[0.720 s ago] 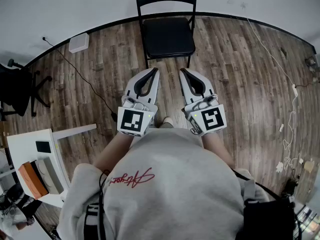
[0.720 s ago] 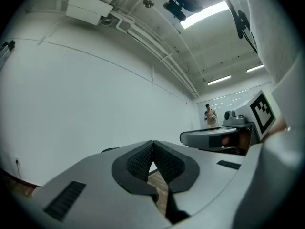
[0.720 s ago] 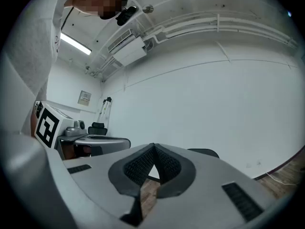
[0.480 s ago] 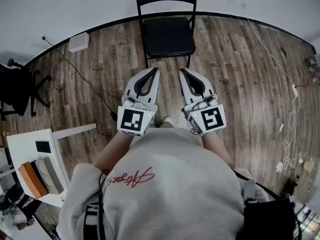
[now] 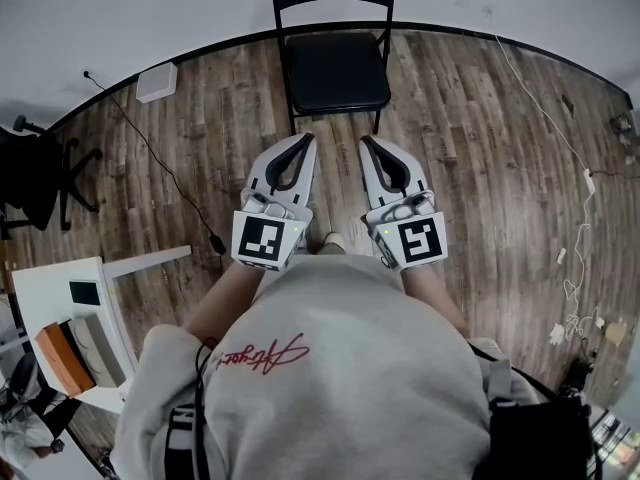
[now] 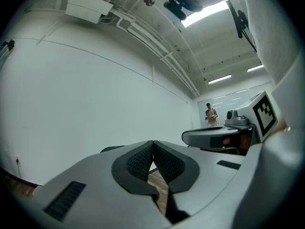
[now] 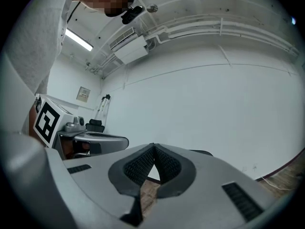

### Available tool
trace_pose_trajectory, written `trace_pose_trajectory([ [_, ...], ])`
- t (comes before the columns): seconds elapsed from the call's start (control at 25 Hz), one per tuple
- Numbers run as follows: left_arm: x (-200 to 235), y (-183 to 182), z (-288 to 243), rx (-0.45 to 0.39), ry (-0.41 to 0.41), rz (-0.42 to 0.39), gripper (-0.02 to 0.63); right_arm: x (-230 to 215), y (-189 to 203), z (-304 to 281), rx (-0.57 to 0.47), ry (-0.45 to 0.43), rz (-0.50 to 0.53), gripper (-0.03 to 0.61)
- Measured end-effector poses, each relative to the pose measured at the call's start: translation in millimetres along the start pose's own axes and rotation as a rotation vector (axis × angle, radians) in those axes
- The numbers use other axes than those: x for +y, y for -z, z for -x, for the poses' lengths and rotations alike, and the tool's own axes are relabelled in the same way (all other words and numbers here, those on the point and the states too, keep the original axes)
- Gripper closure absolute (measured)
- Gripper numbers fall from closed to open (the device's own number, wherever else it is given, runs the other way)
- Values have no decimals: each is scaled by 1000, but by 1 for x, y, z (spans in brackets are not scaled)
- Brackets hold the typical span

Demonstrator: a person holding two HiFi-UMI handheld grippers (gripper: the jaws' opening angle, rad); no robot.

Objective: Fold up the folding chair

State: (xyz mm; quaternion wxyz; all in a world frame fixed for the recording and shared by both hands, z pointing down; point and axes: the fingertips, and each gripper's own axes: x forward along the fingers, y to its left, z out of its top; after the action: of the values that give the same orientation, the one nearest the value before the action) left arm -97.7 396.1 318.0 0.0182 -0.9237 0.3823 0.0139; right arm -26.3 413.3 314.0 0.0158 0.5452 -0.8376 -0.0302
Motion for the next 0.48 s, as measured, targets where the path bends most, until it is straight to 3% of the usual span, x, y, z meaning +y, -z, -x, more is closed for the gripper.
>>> trace_pose_trajectory([
  [0.48, -7, 7, -19, 13, -83, 43, 598, -34, 17, 8, 8, -30, -24, 566],
])
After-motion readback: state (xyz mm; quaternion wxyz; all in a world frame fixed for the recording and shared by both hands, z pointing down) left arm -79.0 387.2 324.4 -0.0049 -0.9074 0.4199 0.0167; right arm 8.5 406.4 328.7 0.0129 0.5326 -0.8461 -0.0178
